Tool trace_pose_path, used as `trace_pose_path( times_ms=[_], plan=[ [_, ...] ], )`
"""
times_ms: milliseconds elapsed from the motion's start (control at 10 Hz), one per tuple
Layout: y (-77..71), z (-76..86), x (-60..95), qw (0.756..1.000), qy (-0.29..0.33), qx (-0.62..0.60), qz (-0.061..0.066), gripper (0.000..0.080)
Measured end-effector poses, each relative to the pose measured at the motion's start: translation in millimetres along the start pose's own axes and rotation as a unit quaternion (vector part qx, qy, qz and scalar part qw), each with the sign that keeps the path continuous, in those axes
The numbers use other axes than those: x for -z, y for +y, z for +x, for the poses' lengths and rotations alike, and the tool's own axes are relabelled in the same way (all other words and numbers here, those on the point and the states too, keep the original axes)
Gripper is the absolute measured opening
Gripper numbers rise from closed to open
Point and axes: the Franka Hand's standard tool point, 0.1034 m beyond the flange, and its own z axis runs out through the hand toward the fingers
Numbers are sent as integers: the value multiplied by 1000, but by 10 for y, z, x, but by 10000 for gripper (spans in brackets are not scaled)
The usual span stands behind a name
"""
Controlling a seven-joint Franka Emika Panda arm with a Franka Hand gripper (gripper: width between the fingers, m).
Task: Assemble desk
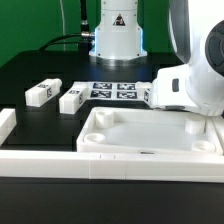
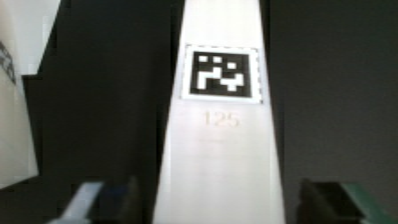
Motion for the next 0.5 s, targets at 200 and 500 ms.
trace_pose_path(
  times_ms=[200,500],
  plan=[
    [-6,5,23,1000,2,1,0,290],
    [-4,-21,129,1000,4,7,2,290]
  ],
)
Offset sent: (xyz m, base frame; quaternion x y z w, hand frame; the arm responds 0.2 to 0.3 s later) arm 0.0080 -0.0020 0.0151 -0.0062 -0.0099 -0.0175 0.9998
